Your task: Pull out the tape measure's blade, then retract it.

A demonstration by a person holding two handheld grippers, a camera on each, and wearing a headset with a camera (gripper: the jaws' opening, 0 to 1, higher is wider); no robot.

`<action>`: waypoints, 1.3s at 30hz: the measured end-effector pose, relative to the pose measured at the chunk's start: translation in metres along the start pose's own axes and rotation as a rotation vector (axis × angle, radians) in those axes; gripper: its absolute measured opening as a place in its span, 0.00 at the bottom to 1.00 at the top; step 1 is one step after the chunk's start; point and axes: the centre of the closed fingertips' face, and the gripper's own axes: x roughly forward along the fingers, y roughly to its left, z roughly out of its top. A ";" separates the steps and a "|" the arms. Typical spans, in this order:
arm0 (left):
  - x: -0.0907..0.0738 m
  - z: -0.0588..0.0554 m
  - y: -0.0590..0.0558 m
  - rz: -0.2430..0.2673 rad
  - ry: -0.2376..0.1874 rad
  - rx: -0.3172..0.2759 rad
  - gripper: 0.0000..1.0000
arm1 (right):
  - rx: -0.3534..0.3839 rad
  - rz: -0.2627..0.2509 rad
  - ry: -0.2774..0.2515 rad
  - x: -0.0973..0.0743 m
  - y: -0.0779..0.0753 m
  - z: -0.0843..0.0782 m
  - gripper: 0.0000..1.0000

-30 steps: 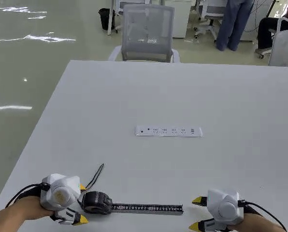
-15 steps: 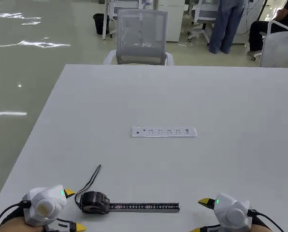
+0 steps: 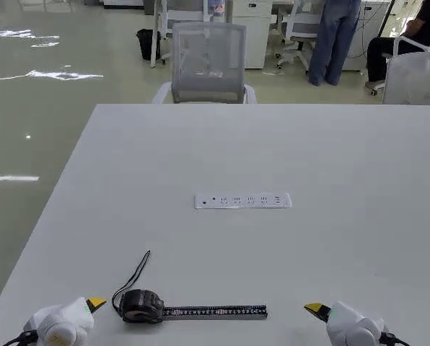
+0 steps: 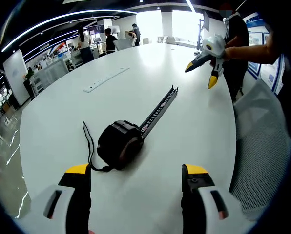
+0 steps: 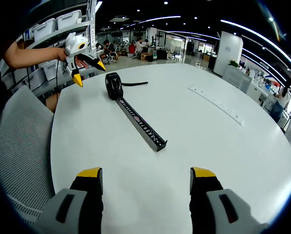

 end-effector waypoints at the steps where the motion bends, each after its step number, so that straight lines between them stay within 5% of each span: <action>1: -0.001 0.000 -0.002 0.004 -0.002 -0.002 0.75 | 0.003 -0.003 -0.002 0.000 0.001 -0.002 0.74; 10: -0.009 0.010 -0.013 0.055 -0.061 -0.051 0.80 | 0.064 -0.042 -0.030 -0.006 0.014 -0.001 0.79; 26: -0.017 0.008 -0.027 0.157 -0.088 -0.132 0.90 | 0.074 -0.141 -0.057 -0.013 0.024 0.007 0.84; 39: -0.021 0.022 -0.032 0.228 -0.140 -0.202 0.95 | 0.153 -0.197 -0.087 -0.012 0.032 0.017 0.86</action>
